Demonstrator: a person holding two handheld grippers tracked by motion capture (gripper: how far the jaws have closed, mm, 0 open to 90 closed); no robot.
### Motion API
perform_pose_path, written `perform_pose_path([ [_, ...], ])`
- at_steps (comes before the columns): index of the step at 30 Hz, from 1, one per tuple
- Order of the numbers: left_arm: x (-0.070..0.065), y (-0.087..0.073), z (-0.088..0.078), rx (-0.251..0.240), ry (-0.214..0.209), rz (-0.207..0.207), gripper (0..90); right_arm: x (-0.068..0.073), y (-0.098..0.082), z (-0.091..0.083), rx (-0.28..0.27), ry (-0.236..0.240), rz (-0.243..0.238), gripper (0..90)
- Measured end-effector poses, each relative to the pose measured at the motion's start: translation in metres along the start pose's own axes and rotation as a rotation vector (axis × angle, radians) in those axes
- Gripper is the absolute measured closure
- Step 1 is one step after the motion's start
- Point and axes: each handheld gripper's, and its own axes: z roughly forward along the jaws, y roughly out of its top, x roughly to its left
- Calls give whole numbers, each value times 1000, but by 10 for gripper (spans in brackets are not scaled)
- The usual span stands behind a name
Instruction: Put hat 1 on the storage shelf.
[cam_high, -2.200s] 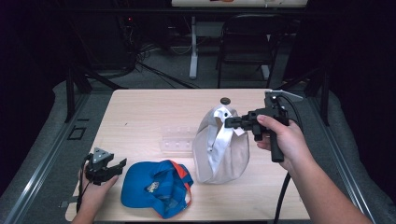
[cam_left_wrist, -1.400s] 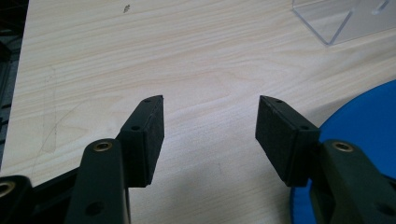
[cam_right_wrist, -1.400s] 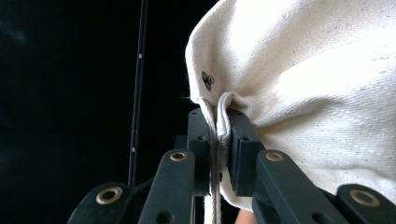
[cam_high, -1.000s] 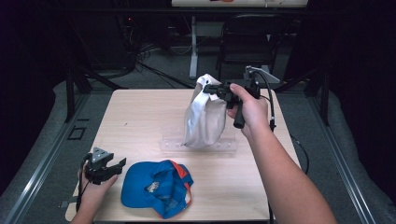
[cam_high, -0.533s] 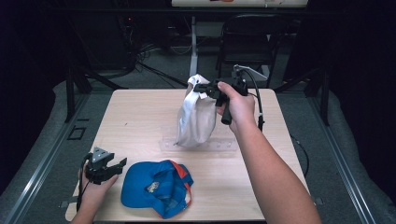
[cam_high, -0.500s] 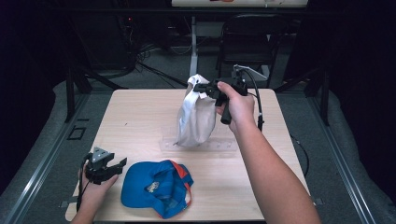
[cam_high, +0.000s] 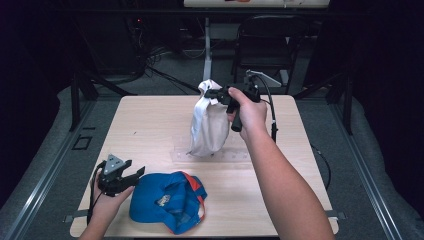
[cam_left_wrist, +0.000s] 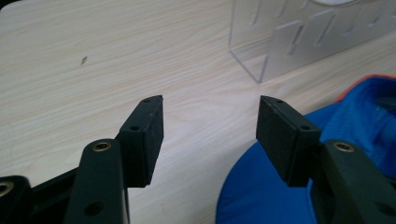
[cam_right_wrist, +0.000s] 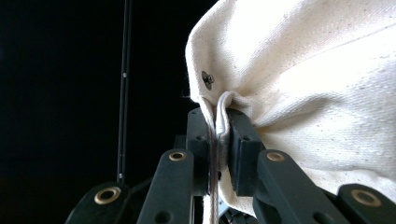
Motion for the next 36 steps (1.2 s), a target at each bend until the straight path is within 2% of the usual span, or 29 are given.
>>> perform_pose_path([
  [5, -13, 12, -3, -35, -38, 37, 417, 1, 0, 6, 3, 6, -1, 809],
  [10, -24, 26, -3, -46, -99, 38, 422, 3, 0, 9, -2, 7, -6, 807],
  [15, -46, 44, 6, -46, -122, 113, 441, 6, 0, 14, 7, 5, -15, 805],
  [17, -55, 51, 12, -59, -141, 125, 455, 7, -1, 16, 9, 3, -20, 805],
  [27, -90, 77, 34, -36, -158, 200, 485, 9, -2, 15, 3, -6, -28, 804],
  [34, -104, 83, 45, -25, -169, 221, 571, 9, -3, 13, 3, -8, -37, 802],
  [36, -106, 84, 48, -18, -161, 228, 601, 9, -3, 13, 5, -8, -38, 802],
])
